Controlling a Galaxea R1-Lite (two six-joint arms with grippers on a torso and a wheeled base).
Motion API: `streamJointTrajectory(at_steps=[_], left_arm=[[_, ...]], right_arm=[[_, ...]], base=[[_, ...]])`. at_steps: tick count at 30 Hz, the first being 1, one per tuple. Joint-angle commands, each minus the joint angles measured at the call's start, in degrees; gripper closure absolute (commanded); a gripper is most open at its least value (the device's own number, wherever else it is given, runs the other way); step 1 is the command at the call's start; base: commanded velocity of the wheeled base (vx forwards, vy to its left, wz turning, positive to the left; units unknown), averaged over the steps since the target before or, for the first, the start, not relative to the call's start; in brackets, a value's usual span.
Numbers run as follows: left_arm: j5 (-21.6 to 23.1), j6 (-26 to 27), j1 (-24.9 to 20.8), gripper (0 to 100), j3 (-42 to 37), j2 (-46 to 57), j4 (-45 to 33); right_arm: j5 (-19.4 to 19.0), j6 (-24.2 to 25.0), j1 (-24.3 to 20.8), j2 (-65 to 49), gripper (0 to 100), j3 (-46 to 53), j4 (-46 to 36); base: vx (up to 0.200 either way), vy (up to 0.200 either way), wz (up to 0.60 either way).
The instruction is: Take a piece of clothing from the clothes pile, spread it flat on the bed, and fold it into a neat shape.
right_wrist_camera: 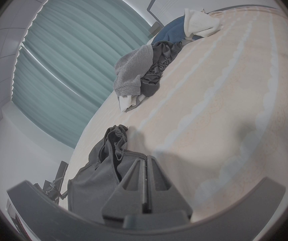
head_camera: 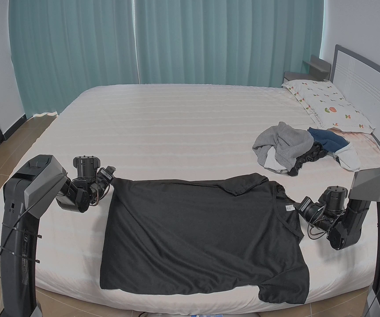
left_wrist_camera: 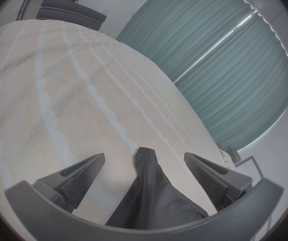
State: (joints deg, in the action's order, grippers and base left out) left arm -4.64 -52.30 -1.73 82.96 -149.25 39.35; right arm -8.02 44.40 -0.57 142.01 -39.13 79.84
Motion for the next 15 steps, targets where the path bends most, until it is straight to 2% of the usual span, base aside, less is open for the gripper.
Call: streamJointTrajectory(at_steps=[1, 4, 5, 15], left_arm=[[0.0, 0.0, 0.0, 0, 0.0, -0.1, 0.0], [0.0, -0.1, 0.0, 0, -0.1, -0.1, 0.0], [0.0, 0.0, 0.0, 0, 0.0, -0.1, 0.0], [0.1, 0.0, 0.0, 0, -0.1, 0.1, 0.0]], right_arm=[[-0.2, 0.0, 0.3, 0.8, 100, -0.2, 0.0], [-0.5, -0.2, 0.1, 1.8, 100, -0.2, -0.2], [-0.5, -0.2, 0.1, 2.0, 0, -0.2, -0.2], [-0.6, 1.1, 1.2, 0.8, 0, -0.3, 2.0]], base=[[0.000, 0.000, 0.00], [0.000, 0.000, 0.00], [0.000, 0.000, 0.00], [0.000, 0.000, 0.00]])
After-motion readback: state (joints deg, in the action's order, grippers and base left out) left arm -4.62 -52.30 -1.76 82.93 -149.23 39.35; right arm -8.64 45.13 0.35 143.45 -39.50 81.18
